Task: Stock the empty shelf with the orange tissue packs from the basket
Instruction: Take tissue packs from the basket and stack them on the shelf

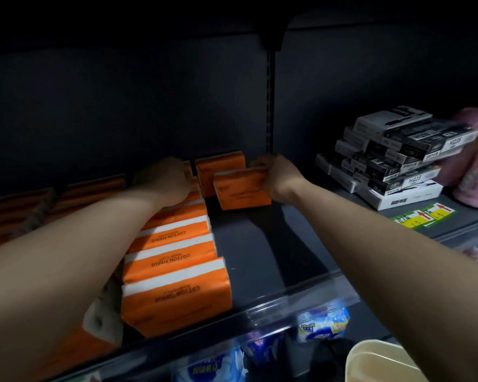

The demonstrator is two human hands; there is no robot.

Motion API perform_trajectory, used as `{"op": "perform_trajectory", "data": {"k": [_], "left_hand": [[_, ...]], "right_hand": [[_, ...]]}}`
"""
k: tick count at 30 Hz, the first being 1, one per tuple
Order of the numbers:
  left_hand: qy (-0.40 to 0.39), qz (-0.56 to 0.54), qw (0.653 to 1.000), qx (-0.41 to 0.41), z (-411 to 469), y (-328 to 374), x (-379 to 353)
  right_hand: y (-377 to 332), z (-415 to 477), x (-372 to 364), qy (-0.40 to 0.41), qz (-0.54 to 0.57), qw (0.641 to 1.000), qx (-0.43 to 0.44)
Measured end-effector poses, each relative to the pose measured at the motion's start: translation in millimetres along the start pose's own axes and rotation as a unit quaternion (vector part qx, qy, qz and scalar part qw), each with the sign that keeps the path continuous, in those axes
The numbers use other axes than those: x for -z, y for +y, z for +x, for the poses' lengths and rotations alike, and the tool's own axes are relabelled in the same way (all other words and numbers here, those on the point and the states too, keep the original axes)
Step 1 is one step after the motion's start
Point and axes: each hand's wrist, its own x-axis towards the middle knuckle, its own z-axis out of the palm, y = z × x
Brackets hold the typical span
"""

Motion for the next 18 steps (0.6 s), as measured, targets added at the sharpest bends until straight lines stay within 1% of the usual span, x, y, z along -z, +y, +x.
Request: {"op": "perform_trajectory", "data": {"k": [3, 6, 10, 18], "left_hand": [[-0.011, -0.012, 1.0, 0.0, -4.5, -5.2, -3.1], [0.0, -0.009, 1.0, 0.004, -6.1, -8.4, -6.2], [0.006, -0.007, 1.0, -0.01, -5.7, -12.4, -8.9], [0.008, -0.012, 1.0, 0.001, -3.1, -13.2, -10.7]], "right_hand": [[-8.3, 7.1, -7.7, 0.011, -0.015, 1.0, 0.01], [-13.3, 14.1, -15.5, 0.025, -0.044, 0.999, 0.006], [-15.9, 17.6, -23.7, 0.041, -0.045, 0.998, 0.009], [-16.8, 22.1, -33.6, 0.063, -0.072, 0.995, 0.039]]}}
